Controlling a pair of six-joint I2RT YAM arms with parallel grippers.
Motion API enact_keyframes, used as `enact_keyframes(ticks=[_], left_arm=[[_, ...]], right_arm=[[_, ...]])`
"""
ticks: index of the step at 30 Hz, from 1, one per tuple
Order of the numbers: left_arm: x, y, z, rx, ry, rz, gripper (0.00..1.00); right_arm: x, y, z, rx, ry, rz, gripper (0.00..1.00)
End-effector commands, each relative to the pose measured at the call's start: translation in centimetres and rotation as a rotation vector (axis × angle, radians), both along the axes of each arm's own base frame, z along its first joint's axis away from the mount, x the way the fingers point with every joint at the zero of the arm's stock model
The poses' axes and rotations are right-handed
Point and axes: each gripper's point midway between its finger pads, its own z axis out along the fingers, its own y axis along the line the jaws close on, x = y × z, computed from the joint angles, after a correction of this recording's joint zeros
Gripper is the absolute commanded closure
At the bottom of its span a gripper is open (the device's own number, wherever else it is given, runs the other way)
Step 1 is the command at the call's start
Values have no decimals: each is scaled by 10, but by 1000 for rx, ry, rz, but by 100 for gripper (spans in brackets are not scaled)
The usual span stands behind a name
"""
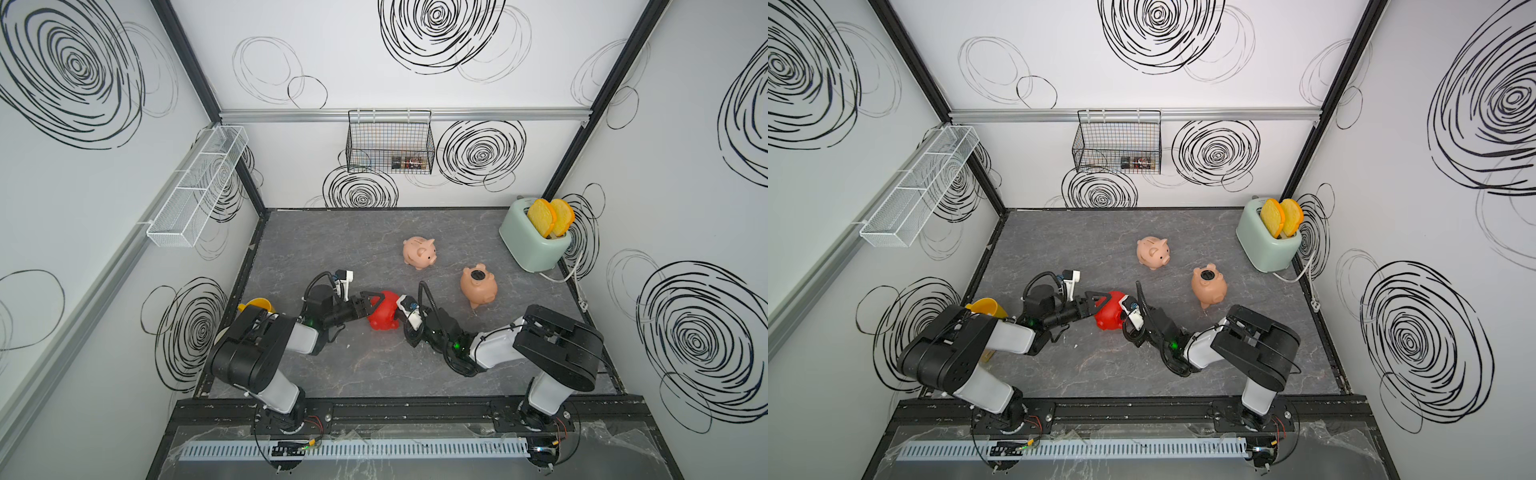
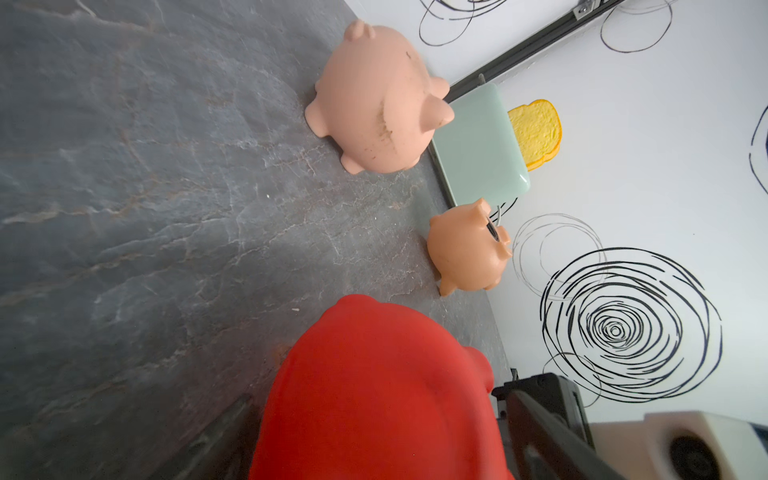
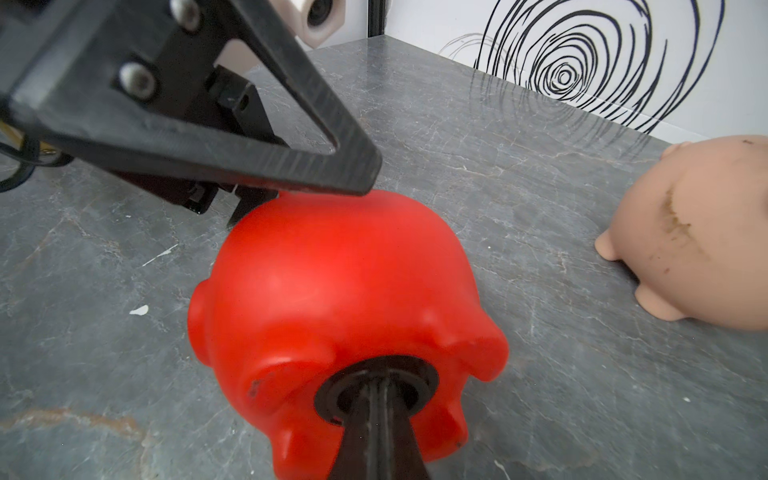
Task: Open piggy banks
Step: Open the lid on the piggy bank.
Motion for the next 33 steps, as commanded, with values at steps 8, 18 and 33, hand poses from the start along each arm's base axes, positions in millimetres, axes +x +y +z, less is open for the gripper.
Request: enact_keyframes(ticks=[8,18,33], left_arm=[[-6,0,-1,65,-39,-6,4],[-6,-7,-21,132,4,-42,4],[-3,-5,-30,163,32,-33,4]], right_arm=[[-11,8,13,61,-20,11,100],[-14,6,15,68,-24,22,100],[-29,-2,27,87,-19,58,100]])
